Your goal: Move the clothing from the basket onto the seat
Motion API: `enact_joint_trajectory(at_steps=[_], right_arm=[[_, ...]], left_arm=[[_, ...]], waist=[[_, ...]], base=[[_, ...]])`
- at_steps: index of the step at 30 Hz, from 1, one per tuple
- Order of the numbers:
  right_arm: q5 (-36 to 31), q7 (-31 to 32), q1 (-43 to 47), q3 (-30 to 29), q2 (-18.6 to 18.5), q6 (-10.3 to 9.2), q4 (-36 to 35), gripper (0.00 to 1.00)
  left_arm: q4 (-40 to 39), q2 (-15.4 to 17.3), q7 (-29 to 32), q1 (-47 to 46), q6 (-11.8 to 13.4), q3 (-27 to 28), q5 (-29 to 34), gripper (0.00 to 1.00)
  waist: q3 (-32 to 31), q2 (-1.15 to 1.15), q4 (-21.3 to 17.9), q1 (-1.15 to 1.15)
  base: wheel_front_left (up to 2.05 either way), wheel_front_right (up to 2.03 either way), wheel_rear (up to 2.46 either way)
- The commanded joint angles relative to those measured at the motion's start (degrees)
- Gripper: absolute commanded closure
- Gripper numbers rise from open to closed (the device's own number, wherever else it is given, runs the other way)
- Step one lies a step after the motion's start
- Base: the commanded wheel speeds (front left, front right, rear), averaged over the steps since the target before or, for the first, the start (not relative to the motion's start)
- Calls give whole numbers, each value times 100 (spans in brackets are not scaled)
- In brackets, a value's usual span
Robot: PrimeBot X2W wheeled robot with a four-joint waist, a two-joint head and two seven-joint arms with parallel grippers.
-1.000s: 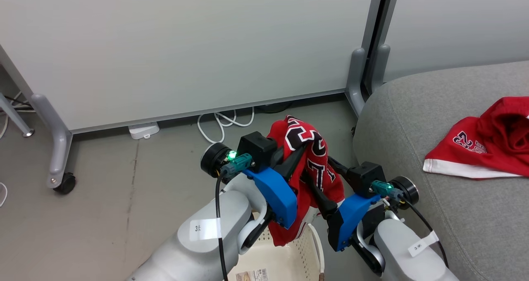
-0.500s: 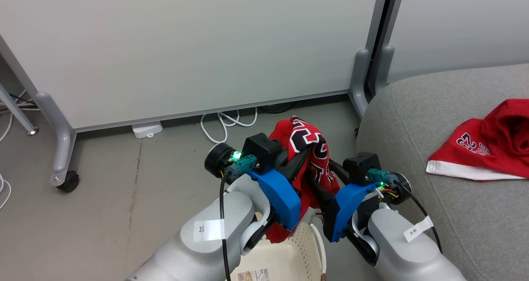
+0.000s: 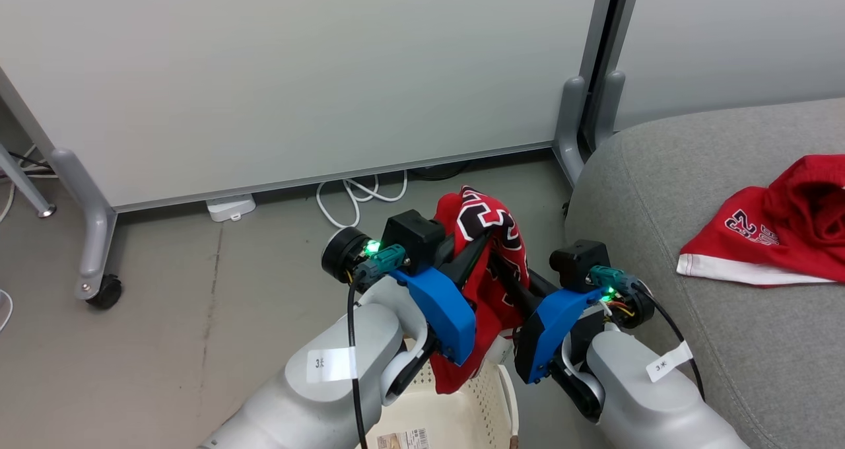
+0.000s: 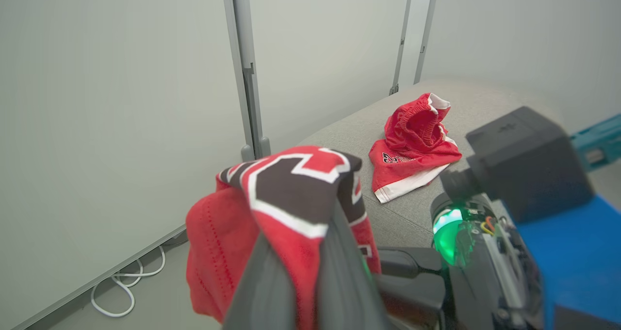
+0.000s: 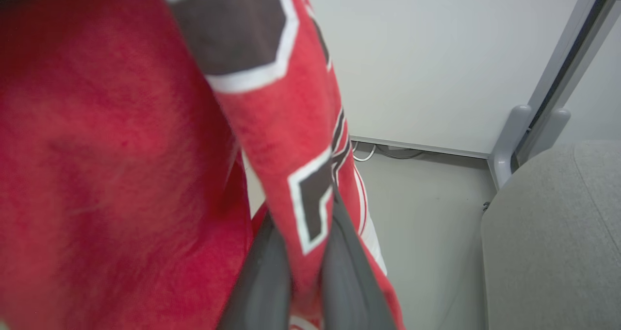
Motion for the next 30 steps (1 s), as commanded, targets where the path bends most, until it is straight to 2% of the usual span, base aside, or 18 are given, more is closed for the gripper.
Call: enact_joint_trajectory(at_steps=[1,8,9,10,11,12,13,21,30], right_arm=[[56,-38,-94,28,5,1,35,100],[139,-47,-163,4,5,1,40,100],[132,-47,-168,-17,5,1,20,100],[134,-47,-168,-37,5,1,2,100],[129,-47,-172,-54,5,1,-10,100],[120,-48,-178,-81,5,1,-27,100],[109,-48,-179,-99,5,1,-39,100],[-19,-49,-202,-361,5,1,-157,100],[-202,-48,-123,-714,5,1,-270,100]], left_arm=[[12,2,-29,-66,21,43,38,100],[50,2,-28,-58,7,25,51,100],[60,2,-28,-58,5,21,60,95],[67,2,-28,-56,4,17,70,77],[73,2,-28,-57,9,15,94,50],[75,2,-28,-53,18,25,120,7],[75,2,-28,-34,24,41,138,0],[-53,5,-28,315,29,406,417,0],[-671,249,-23,1097,-59,1217,1048,0]], waist=[[-1,0,-5,0],[9,0,-6,0],[14,0,-7,0],[18,0,-7,0],[22,0,-8,0],[28,0,-10,0],[32,0,-11,0],[62,0,2,0],[75,0,46,0]], base=[[0,0,0],[0,0,0],[0,0,0],[0,0,0],[0,0,0],[0,0,0],[0,0,0],[0,0,0],[0,0,0]])
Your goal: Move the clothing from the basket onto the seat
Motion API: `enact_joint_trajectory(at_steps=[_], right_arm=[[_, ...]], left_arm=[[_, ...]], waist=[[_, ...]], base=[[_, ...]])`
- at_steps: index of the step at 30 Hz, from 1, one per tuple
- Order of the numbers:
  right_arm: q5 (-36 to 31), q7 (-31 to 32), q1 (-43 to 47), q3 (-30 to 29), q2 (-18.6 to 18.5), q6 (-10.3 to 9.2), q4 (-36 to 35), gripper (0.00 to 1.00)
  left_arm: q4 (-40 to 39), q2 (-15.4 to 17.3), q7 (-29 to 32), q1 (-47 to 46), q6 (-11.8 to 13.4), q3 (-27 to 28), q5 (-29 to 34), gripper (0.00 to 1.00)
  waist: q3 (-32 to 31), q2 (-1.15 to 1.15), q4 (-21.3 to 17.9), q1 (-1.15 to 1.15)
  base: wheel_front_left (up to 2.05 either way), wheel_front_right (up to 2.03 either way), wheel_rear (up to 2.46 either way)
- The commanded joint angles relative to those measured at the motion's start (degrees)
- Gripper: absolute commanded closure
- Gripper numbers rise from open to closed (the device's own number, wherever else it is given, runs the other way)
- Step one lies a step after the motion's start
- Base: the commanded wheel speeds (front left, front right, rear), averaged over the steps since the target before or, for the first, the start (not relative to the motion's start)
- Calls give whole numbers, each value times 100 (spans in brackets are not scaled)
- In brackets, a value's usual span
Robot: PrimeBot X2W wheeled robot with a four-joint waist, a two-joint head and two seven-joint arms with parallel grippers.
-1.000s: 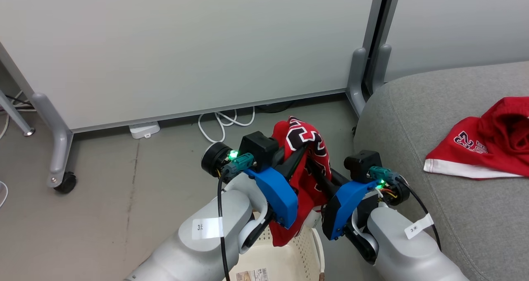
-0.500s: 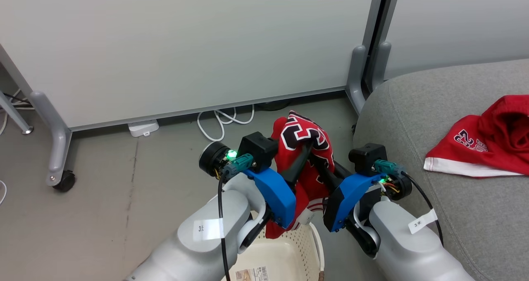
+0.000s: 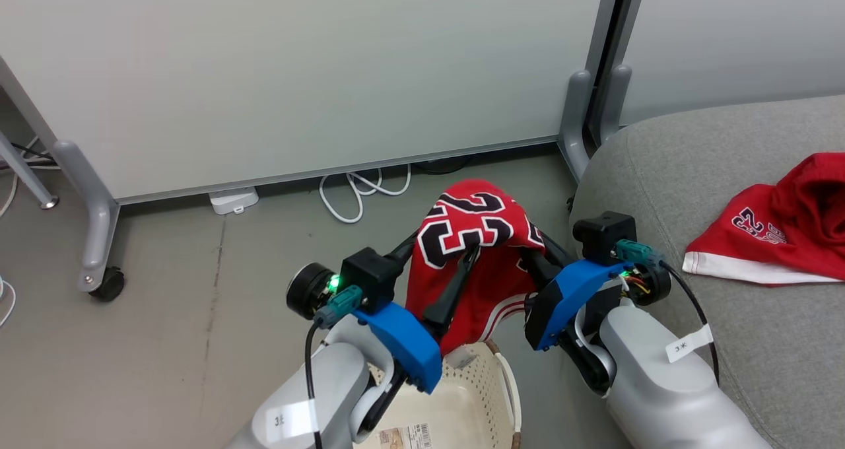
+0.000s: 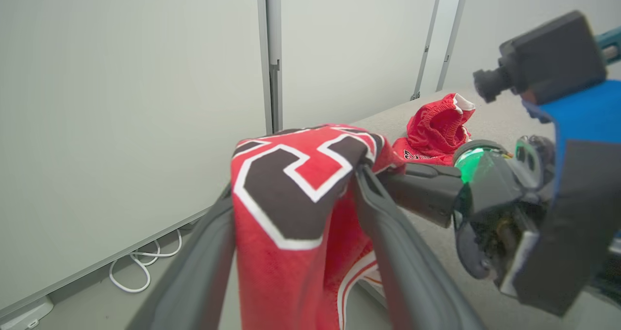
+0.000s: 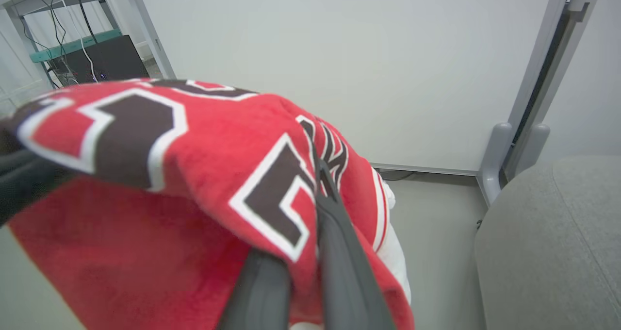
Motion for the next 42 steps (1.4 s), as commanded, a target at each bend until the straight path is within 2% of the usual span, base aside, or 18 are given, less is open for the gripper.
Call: enact_joint_trajectory(at_steps=[1,14,24,34,42], right_arm=[[-59,-28,-15,-75,5,1,-45,100],[-248,-28,140,-426,5,1,-145,100],[-382,-29,226,-606,5,1,-178,100],[-424,-29,256,-690,5,1,-206,100],[-457,-29,234,-735,5,1,-246,100]], left_arm=[[-105,81,-15,239,-27,161,140,0],[-988,337,-15,1532,-154,1368,920,0],[-1483,300,-15,2384,-172,2308,1481,0],[-1570,253,-15,2673,-222,2655,1742,0],[-1625,215,-15,2632,-224,2595,1710,0]], waist=[[-2,0,3,0],[-39,0,-75,0],[-28,0,-91,0],[-22,0,-110,0],[-3,0,-278,0]], base=[[0,0,0],[0,0,0],[0,0,0],[0,0,0],[0,0,0]])
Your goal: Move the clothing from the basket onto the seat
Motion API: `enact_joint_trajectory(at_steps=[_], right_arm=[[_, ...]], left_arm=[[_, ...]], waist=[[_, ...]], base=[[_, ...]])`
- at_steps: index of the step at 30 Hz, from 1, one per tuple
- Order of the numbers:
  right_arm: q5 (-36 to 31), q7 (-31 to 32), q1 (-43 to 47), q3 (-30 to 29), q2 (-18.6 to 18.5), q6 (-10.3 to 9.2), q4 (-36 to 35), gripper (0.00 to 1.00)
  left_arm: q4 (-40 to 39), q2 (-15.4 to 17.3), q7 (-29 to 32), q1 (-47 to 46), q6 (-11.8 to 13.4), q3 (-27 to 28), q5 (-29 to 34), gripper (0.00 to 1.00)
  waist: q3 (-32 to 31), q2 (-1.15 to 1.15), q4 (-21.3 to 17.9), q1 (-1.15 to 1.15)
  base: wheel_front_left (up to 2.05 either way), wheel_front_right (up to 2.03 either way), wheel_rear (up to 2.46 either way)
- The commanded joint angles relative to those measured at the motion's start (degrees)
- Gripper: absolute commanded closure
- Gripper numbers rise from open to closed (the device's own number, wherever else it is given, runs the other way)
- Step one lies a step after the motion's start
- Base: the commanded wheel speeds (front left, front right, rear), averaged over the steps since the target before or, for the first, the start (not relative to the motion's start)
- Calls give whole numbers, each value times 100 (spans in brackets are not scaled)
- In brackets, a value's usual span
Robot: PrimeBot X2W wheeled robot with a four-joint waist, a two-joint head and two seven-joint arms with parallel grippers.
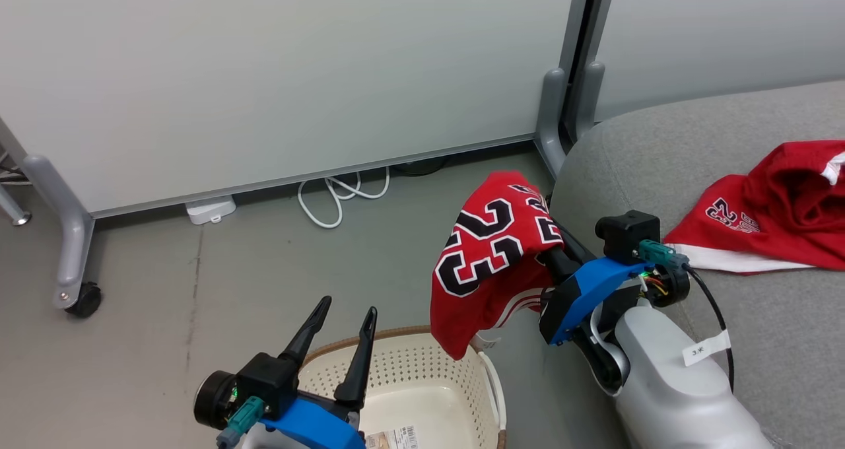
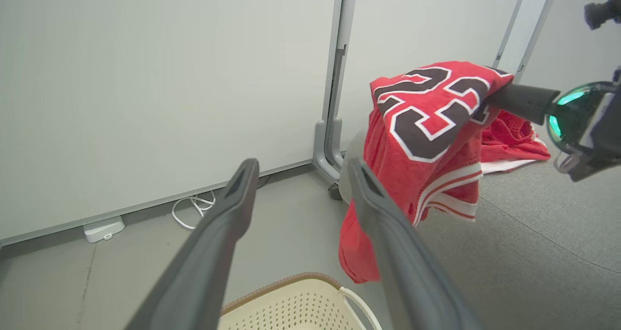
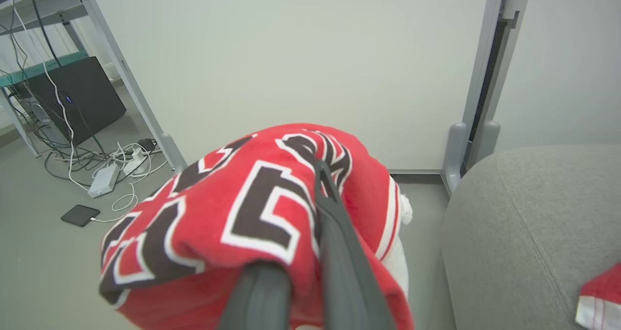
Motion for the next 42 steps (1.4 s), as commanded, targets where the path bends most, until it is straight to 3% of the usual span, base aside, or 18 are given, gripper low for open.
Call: enact_joint_trajectory(at_steps=[1,26,42], right_arm=[[-41,-29,31,-20,3,1,-35,100],[-66,-26,8,-248,4,1,-287,100],[-87,-26,136,-343,4,1,-412,100]], left_arm=[[-19,9,-15,-25,-43,-6,-33,0],[-85,66,-15,-344,-27,-161,4,0],[-135,150,-15,-426,-28,-223,-25,0]], waist=[[12,0,-86,0],[416,0,-1866,0],[555,0,-2378,0]], base=[[0,0,0],[0,0,0],[0,0,0]])
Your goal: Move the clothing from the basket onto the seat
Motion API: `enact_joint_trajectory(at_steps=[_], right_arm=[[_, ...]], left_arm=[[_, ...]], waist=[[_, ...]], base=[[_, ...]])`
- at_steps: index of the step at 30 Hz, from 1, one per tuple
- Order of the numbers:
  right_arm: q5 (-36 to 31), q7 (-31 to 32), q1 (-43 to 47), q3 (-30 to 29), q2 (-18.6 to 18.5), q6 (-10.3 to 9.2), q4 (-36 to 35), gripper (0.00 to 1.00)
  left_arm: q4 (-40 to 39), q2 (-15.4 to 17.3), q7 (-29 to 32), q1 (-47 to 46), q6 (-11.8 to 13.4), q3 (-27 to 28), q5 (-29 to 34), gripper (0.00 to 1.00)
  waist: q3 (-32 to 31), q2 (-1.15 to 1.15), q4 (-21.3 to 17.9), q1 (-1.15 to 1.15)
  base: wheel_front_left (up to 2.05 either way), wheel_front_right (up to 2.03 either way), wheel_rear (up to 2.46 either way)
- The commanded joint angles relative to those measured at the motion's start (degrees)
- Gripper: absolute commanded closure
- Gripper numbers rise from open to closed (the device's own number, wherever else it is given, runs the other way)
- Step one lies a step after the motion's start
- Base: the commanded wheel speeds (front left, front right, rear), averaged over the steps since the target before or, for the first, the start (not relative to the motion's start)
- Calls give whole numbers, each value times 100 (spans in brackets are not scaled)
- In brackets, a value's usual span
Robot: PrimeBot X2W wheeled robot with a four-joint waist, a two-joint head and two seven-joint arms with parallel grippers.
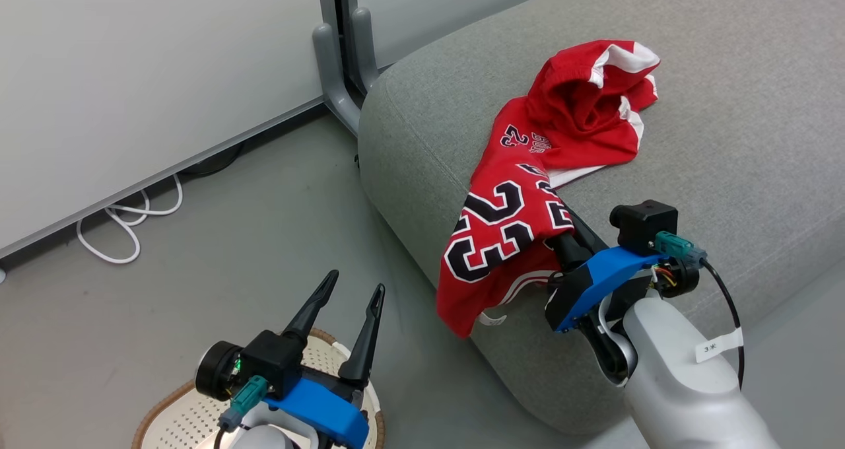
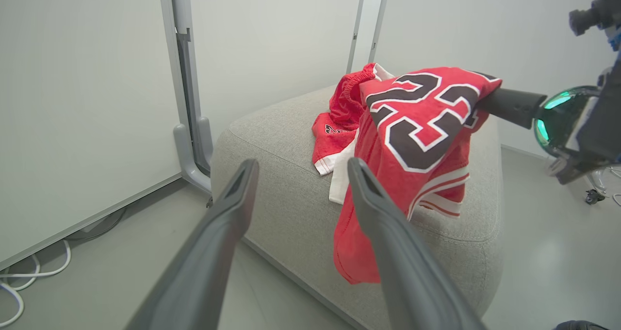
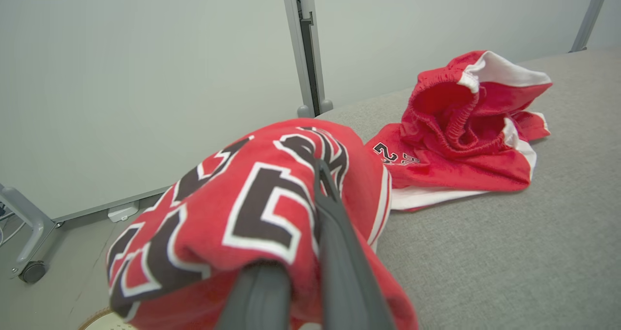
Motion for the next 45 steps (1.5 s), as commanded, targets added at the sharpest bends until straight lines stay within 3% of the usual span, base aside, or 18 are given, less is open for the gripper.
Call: enact_joint_trajectory(at_steps=[1,8,16,25,34,45], right_arm=[[-3,-23,80,10,6,1,-26,100],[39,-23,-8,-73,5,1,-62,100],[-182,-23,-746,-412,-60,1,-220,100],[-245,28,-2058,-854,-709,1,-510,100],[-549,332,-3140,-2054,-1572,1,-862,100],[-1078,196,-2786,-2942,-1549,1,-38,100]], left_arm=[[-14,21,-15,-75,-6,3,-29,0],[-57,43,-15,-57,-6,19,-9,0],[-130,169,-15,-239,-6,44,90,0],[-302,402,-15,-595,-6,98,194,0],[-869,790,-15,-1243,-6,157,439,0],[-1259,942,-15,-1649,-6,92,623,0]], waist=[[-11,0,-25,0],[48,0,-46,0],[479,0,28,0],[1300,0,205,0],[2687,0,506,0],[3450,0,769,0]], base=[[0,0,0],[0,0,0],[0,0,0],[0,0,0],[0,0,0],[0,0,0]])
